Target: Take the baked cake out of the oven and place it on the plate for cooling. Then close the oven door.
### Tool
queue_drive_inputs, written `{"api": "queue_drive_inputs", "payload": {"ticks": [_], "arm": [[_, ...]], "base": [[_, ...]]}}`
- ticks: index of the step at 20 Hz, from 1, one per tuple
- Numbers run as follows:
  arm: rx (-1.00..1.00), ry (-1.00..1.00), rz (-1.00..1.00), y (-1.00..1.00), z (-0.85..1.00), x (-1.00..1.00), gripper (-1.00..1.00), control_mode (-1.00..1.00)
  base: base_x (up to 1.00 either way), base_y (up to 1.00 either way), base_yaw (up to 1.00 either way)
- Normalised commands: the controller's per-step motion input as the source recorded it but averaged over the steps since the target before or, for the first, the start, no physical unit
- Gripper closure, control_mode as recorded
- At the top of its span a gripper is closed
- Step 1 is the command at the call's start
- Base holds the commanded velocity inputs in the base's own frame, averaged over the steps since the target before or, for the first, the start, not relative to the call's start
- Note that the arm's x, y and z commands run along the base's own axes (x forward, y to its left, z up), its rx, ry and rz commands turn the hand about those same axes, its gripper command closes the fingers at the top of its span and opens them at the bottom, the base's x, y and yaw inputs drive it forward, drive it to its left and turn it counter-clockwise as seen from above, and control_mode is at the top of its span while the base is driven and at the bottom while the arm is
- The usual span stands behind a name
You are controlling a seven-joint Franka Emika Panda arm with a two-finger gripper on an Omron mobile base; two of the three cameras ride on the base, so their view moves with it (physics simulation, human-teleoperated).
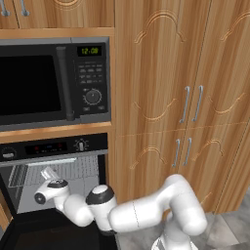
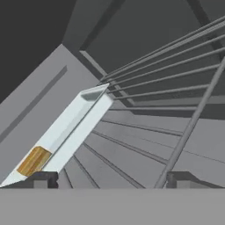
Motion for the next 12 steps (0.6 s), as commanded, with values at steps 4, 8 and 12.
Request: {"api": "queue_drive_inputs", "payload": {"ticks": [4, 8, 12], "arm": [[-0.27, 0.04, 0.06, 0.10, -0.60, -0.06, -1.00, -1.00], [-0.21, 0.01, 0.03, 0.08, -0.54, 0.03, -1.00, -1.00], [-0.13, 0.00, 0.00, 0.02, -0.42, 0.25, -1.00, -1.00]], "base": [[0.00, 0.00, 0.00], [0.00, 0.00, 0.00], [0.00, 0.00, 0.00]]}}
